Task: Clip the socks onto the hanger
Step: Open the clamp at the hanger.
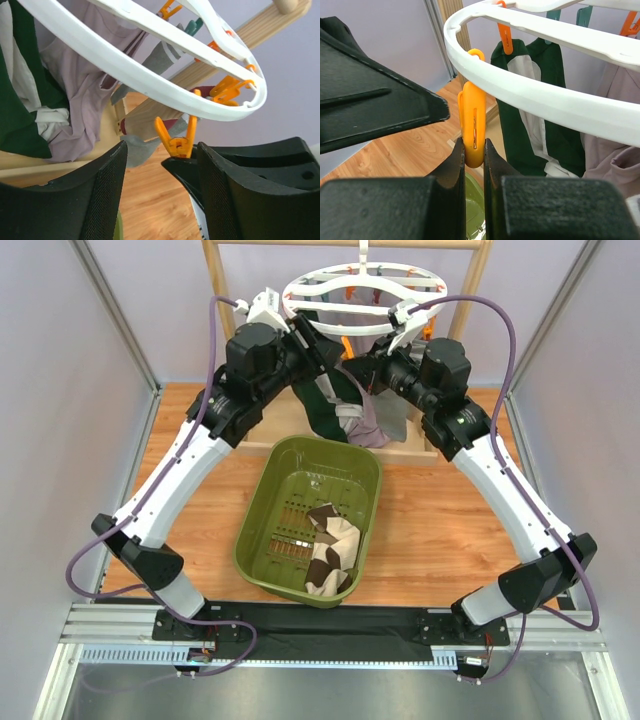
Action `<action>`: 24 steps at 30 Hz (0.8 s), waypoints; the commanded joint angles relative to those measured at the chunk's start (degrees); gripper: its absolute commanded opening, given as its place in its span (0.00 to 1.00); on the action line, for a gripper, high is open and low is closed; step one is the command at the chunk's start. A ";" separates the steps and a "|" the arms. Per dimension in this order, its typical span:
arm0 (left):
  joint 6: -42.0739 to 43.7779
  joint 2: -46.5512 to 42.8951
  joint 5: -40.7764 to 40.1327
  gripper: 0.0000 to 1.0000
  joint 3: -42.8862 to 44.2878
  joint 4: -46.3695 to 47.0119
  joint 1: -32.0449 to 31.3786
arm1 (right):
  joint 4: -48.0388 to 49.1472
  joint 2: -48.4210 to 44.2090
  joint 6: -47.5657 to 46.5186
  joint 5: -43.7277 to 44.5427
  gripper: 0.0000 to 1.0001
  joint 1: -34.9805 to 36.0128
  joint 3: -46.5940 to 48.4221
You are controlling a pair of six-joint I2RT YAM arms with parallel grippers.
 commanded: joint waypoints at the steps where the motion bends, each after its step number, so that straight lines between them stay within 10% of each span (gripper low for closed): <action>1: 0.24 -3.55 0.13 0.64 -1.24 2.65 -1.11 | -0.64 -0.37 -0.76 0.20 0.00 0.22 1.70; 24: -0.19 2.51 0.22 0.66 4.64 2.56 -1.20 | -1.17 -0.90 -0.50 -0.68 0.00 0.14 1.88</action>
